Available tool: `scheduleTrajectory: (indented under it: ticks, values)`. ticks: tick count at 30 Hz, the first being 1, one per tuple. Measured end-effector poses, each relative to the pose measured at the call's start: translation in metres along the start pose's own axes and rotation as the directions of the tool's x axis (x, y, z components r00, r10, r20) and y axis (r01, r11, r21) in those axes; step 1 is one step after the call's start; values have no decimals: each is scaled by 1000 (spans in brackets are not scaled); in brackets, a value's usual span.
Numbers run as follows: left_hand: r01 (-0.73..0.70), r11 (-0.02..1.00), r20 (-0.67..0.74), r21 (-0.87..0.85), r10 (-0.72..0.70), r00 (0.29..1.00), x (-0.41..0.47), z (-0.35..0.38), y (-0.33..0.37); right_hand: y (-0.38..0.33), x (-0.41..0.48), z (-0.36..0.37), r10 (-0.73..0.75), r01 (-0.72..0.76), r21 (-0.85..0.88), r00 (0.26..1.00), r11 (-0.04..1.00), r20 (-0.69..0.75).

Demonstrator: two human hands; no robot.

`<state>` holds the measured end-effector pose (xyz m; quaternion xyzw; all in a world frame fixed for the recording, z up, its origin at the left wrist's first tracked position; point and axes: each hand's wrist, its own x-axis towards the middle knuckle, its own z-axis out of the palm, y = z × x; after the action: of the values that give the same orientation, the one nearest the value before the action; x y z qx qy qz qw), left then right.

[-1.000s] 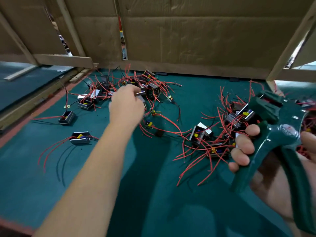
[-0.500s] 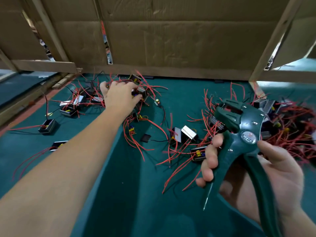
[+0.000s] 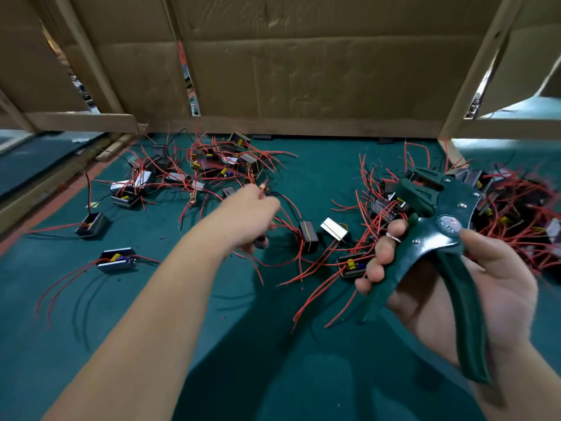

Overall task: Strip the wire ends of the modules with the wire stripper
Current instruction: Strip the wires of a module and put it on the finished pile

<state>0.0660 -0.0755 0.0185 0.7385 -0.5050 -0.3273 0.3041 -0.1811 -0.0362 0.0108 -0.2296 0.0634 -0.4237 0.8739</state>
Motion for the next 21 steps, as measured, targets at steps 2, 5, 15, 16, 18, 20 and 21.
scheduleTrajectory:
  ticks: [2, 5, 15, 16, 18, 20, 21]
  values:
    - [-55, 995, 57, 78, 51, 997, -7, 15, 1, 0, 1, 1, 17, -17, 0, 1000, 1000, 0]
    - [-154, 988, 163, -19, 155, 974, -14, 39, 10, 1, 2, 4, 80, -82, 51, 996, 995, 42]
    - [-249, 950, 132, -190, 276, 952, -29, 99, 39, -1, 0, 12, 100, -101, 40, 994, 994, 34]
    - [-219, 935, 169, -280, 273, 947, -31, 100, 41, -1, 0, 12, 93, -94, 25, 995, 995, 25]
    - [-129, 891, 261, -436, 263, 929, -35, 98, 43, -1, -2, 12, 105, -106, 5, 994, 994, 42]
    - [-48, 824, 277, -564, 244, 929, -35, 91, 44, -4, -3, 13, 146, -148, 18, 987, 989, 61]
    - [-35, 796, 226, -605, 214, 950, -32, 85, 43, -5, -4, 15, 164, -165, 8, 985, 986, 62]
